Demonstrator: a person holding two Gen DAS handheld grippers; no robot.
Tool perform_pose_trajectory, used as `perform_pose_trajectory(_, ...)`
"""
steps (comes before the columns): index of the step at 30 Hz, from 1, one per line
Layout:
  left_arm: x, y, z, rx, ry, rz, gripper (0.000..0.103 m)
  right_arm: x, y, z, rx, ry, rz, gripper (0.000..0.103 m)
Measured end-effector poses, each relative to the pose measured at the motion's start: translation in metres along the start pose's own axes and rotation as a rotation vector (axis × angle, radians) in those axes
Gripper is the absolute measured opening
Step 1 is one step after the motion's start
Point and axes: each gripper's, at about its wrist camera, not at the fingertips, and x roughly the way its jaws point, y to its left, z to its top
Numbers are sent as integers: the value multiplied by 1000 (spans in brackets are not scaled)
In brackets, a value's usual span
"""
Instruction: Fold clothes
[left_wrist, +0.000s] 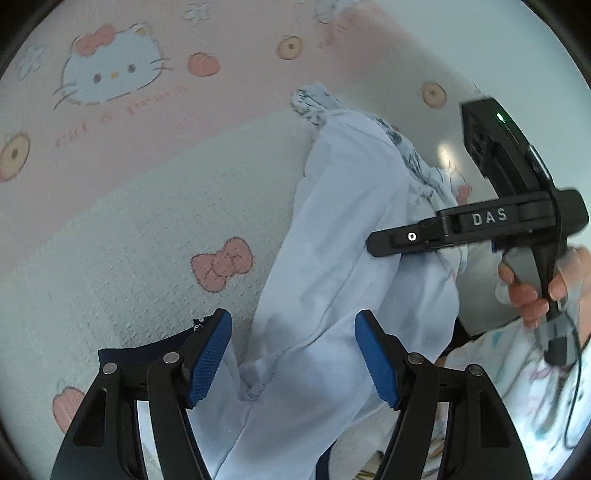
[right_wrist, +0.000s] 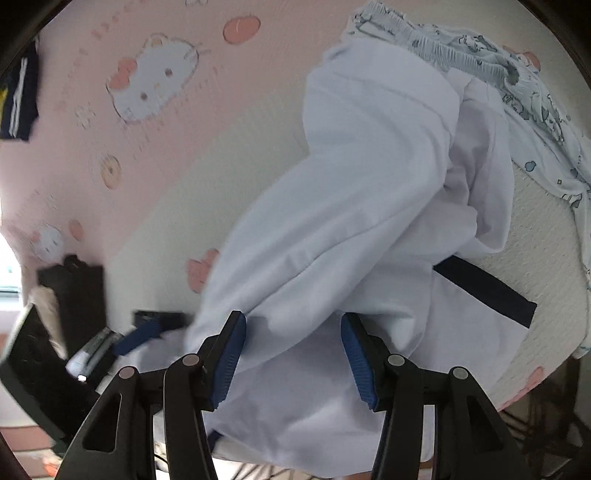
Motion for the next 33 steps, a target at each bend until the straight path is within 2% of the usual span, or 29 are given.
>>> perform_pose_trajectory(1,3,-2,-1,14,10,0,65,2,0,-2,-18,2,-12,49)
perform_pose_trajectory(2,7,-4,-2,24,23,-5,57,3,0,-3,-36,2,-25,45)
perform_pose_trajectory(3,11,-7,-6,26,39,-12,53,3,1,-5,-55,-4,-49,38)
perform_pose_trajectory(7,22,-8,-12,21,49,-17,52,8,2,-12,-124,2,-111,25)
perform_pose_trajectory(10,23,-5,-12,-4,46,-20,45,12,1,-16,-145,12,-129,24)
perform_pose_trajectory(12,22,-4,-13,-11,41,-7,32,12,2,-17,-149,12,-131,24)
perform_pose_trajectory(14,19,-4,-15,-13,34,-2,29,10,0,-17,-107,10,-119,27)
perform_pose_trajectory(19,11,-5,-16,-28,-11,15,19,-9,2,-16,70,-64,-53,42)
perform_pose_trajectory(21,3,-6,-15,-40,-41,4,11,-17,1,-17,126,-89,50,43)
perform_pose_trajectory(23,-8,-12,-14,-21,-78,-18,10,-23,1,-17,182,-100,168,43)
perform_pose_trajectory(25,-17,-17,-12,-1,-105,-34,9,-18,6,-19,198,-56,267,48)
perform_pose_trajectory(28,-23,-23,-7,11,-124,-67,9,-6,9,-22,250,20,406,49)
perform_pose_trajectory(29,-22,-24,-5,12,-126,-79,9,2,12,-23,263,47,406,49)
perform_pose_trajectory(31,-17,-26,-5,31,-118,-39,9,17,17,-25,287,96,401,49)
perform_pose_trajectory(33,-18,-25,-4,45,-137,-6,9,21,18,-26,297,80,337,49)
